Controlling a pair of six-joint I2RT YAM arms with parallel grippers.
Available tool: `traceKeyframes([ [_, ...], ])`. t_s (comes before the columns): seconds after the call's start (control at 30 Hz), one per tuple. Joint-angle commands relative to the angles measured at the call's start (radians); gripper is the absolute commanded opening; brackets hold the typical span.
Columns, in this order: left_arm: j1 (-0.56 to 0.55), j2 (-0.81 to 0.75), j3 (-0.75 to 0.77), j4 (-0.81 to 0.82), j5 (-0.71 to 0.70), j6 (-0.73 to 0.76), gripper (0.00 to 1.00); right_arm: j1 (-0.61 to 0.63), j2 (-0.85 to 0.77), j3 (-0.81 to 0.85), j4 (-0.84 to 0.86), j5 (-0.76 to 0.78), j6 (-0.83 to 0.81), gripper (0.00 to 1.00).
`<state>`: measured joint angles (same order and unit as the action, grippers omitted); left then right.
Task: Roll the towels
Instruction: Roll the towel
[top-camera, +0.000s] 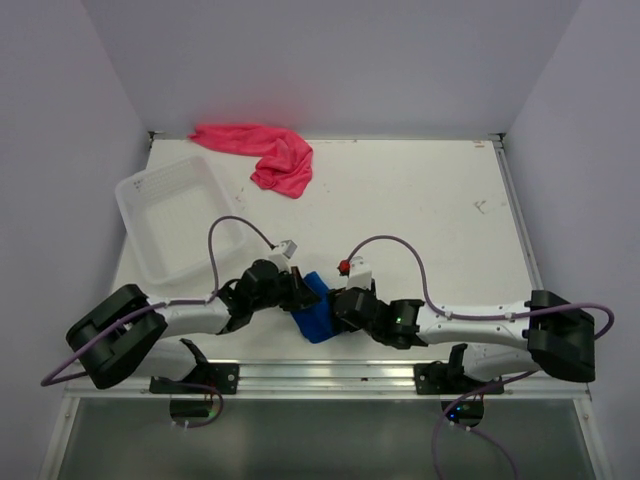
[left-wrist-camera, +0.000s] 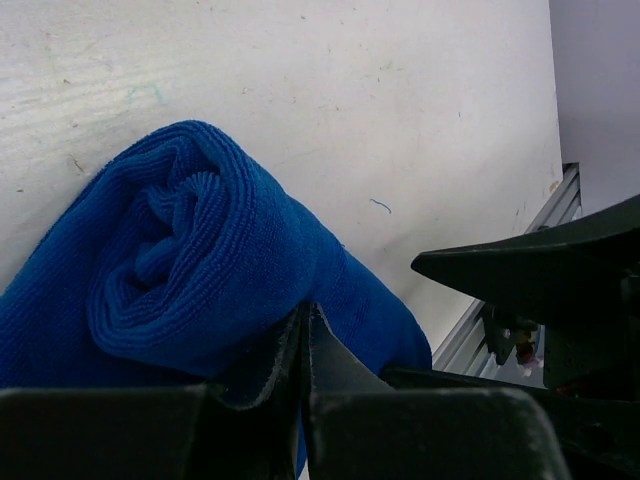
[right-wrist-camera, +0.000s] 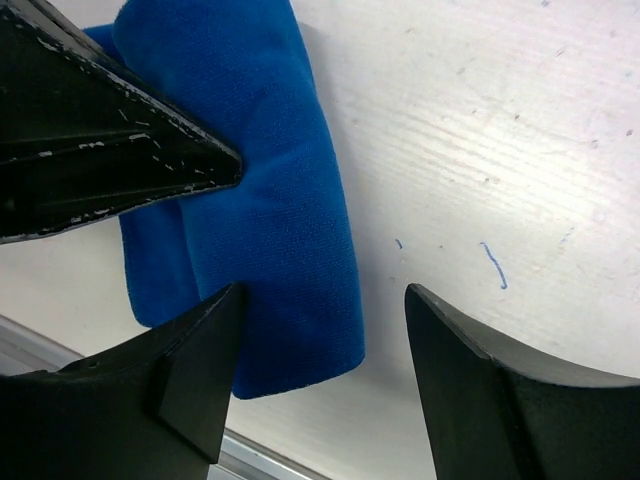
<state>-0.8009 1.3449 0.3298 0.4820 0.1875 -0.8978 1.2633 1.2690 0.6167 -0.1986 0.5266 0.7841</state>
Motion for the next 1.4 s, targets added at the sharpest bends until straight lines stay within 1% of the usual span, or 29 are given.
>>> traceKeyframes([
  [0.0, -0.011, -0.009, -0.047, -0.123, -0.023, 0.014, 0.04, -0.03, -0.025, -0.028, 0.123, -0.117, 0.004, 0.7],
  [0.1, -0.011, -0.013, -0.051, -0.122, -0.022, 0.013, 0.04, -0.036, 0.0, -0.032, 0.133, -0.119, 0.009, 0.71],
  [0.23, -0.012, -0.021, -0.058, -0.121, -0.022, 0.008, 0.04, -0.061, 0.029, -0.072, 0.224, -0.189, 0.041, 0.71],
  [0.37, -0.011, -0.024, -0.064, -0.123, -0.028, 0.005, 0.04, -0.059, 0.047, -0.112, 0.28, -0.232, 0.06, 0.66],
  [0.47, -0.011, -0.029, -0.067, -0.122, -0.031, 0.0, 0.04, -0.059, 0.055, -0.126, 0.307, -0.253, 0.055, 0.61],
  [0.57, -0.011, -0.036, -0.066, -0.115, -0.029, -0.006, 0.04, -0.059, 0.055, -0.121, 0.301, -0.258, 0.027, 0.52],
  [0.6, -0.012, -0.036, -0.06, -0.114, -0.029, -0.007, 0.05, -0.058, 0.055, -0.118, 0.298, -0.258, 0.023, 0.46],
  [0.67, -0.009, -0.036, -0.048, -0.118, -0.031, -0.009, 0.05, -0.059, 0.046, -0.114, 0.289, -0.257, 0.011, 0.4],
  [0.7, -0.008, -0.036, -0.026, -0.131, -0.034, -0.007, 0.05, -0.059, 0.041, -0.114, 0.286, -0.251, 0.007, 0.35],
  [0.77, -0.004, -0.039, 0.0, -0.146, -0.04, -0.001, 0.05, -0.061, 0.027, -0.104, 0.269, -0.243, -0.006, 0.31],
  [0.8, 0.002, -0.041, 0.027, -0.16, -0.042, 0.002, 0.05, -0.058, 0.024, -0.103, 0.262, -0.234, -0.012, 0.28],
  [0.9, 0.022, -0.059, 0.09, -0.204, -0.045, 0.019, 0.05, -0.051, 0.006, -0.081, 0.214, -0.185, -0.029, 0.24],
  [1.07, 0.055, -0.133, 0.182, -0.293, -0.062, 0.057, 0.08, -0.005, -0.005, -0.009, 0.078, -0.021, -0.072, 0.25],
  [1.1, 0.06, -0.144, 0.217, -0.348, -0.071, 0.063, 0.08, 0.001, 0.006, 0.003, 0.059, 0.01, -0.075, 0.25],
  [1.13, 0.062, -0.167, 0.232, -0.37, -0.08, 0.071, 0.1, 0.013, 0.01, 0.015, 0.018, 0.035, -0.072, 0.25],
  [1.27, 0.065, -0.223, 0.244, -0.405, -0.094, 0.068, 0.18, 0.054, 0.053, 0.07, -0.027, 0.134, -0.072, 0.25],
  [1.37, 0.065, -0.234, 0.248, -0.414, -0.088, 0.059, 0.2, 0.093, 0.11, 0.115, -0.064, 0.185, -0.054, 0.25],
])
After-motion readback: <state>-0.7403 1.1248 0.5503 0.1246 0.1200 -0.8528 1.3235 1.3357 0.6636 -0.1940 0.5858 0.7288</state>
